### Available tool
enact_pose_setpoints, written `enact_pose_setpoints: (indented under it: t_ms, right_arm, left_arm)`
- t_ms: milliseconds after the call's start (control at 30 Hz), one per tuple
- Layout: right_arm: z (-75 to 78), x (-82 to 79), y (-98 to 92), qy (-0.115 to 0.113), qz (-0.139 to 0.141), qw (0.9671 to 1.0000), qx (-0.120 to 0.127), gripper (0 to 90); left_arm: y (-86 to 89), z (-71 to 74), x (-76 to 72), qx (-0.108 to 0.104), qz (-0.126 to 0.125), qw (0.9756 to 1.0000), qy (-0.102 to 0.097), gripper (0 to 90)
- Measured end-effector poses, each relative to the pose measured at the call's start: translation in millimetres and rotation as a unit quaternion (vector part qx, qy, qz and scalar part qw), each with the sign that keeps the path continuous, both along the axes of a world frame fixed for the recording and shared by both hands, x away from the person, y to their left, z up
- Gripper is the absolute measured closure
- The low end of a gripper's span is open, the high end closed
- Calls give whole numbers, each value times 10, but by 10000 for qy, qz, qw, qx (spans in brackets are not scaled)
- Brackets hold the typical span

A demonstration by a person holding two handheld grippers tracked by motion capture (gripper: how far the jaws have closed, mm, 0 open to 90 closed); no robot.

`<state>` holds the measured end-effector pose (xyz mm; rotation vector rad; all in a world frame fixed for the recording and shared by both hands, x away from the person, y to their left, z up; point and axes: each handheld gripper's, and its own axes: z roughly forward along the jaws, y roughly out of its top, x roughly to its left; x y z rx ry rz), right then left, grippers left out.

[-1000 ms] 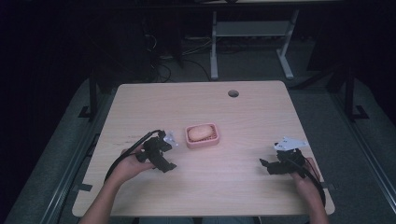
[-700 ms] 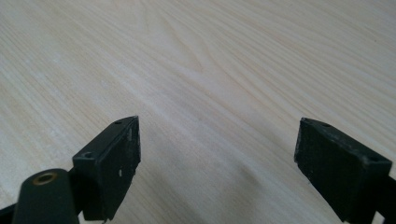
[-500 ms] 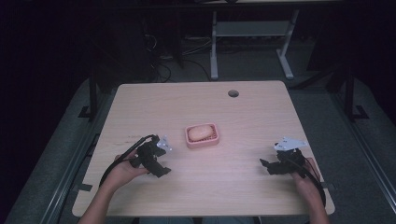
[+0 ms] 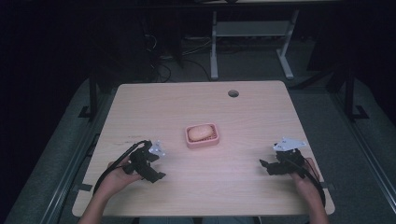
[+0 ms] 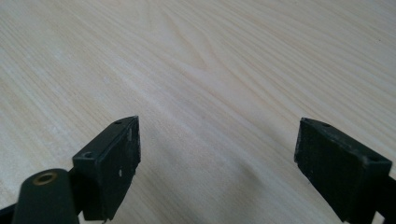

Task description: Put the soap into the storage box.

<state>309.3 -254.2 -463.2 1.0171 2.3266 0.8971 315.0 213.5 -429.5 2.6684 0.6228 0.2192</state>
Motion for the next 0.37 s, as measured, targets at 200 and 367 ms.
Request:
enact_pose_setpoints:
  t_ms: [200,367]
  right_arm:
    - [0,-9,2,-7,5,10000,-8,138]
    - [-1,-18,14,10,27,10000,-24,139]
  left_arm:
    - [54,-27,-80,-89,27,10000,5,224]
    - [98,-87,-137,-22,154,9999,63,220]
